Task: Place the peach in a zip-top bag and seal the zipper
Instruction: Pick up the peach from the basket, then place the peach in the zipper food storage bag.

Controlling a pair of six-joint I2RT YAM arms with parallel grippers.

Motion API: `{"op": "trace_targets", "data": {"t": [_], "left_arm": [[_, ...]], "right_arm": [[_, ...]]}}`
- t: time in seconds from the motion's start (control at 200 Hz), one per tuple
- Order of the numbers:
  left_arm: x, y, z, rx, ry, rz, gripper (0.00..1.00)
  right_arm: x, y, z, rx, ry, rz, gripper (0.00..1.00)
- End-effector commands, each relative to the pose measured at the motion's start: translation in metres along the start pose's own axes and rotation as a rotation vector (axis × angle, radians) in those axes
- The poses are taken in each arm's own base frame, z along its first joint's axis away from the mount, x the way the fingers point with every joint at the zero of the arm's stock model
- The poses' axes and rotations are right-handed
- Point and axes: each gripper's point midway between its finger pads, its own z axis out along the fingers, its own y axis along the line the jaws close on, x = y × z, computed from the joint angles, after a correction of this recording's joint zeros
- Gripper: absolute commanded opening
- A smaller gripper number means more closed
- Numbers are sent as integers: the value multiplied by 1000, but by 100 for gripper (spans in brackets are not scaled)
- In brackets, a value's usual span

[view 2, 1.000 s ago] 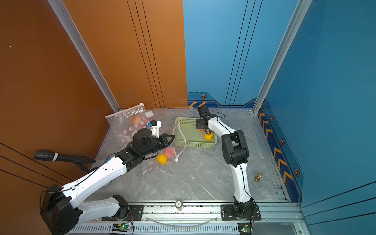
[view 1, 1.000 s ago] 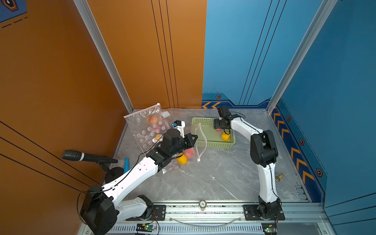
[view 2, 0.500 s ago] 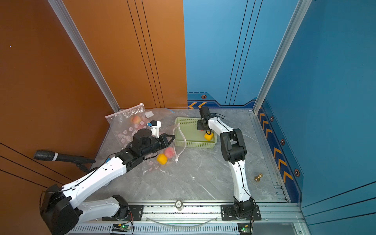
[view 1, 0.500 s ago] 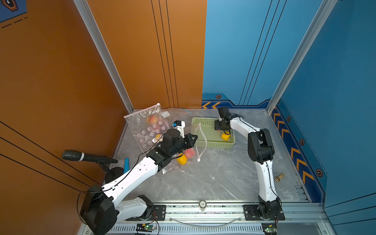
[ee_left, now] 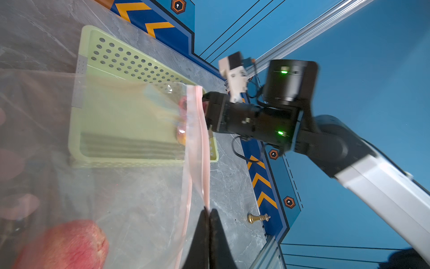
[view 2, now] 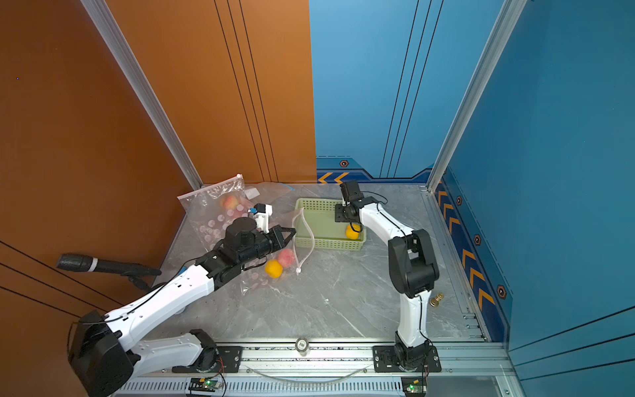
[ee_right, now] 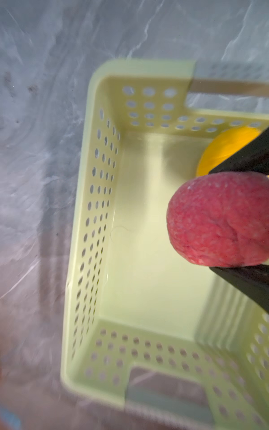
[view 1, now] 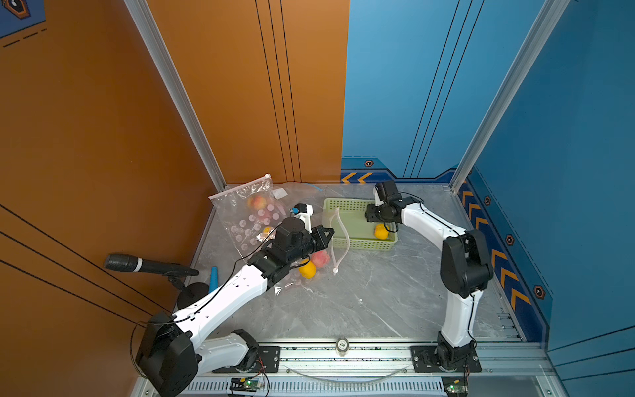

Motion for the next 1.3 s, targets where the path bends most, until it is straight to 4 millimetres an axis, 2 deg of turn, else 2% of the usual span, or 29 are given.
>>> {"op": "trace_targets", "data": {"t": [0.0,0.165,0.315,0.431,0.671,0.906,0.921,0.936,0.991,1.196,1.292], "left_arm": [[-3,-4,5,23,-15,-11,0],[-4,-10,10,37,-10,-8,0],[-6,-18,11,54,-11,-4,0],[-7,-24,12,72,-11,-6,0],[-9,-46,9,122,-13,17,0],[-8,-63,1,171,-8,17,0],[-7,-63,0,173,-7,18,0],[-7,-64,0,174,-8,18,0],[-8,-66,-2,179,-10,17,0],[-11,-72,-6,198,-19,15,0],[-12,-69,-5,185,-25,10,0]], "right_arm": [[-14,44,-54,-178,-130,12,34],[6,93,-110,-321,-218,-61,35],[27,131,-134,-440,-251,-94,37],[40,147,-135,-474,-247,-110,37],[56,157,-115,-495,-210,-109,38],[63,162,-93,-467,-166,-142,41],[63,161,-92,-463,-165,-144,42],[70,171,-94,-479,-156,-163,42],[72,175,-93,-477,-150,-178,46],[76,177,-94,-441,-135,-220,69],[76,176,-101,-437,-135,-229,75]]}}
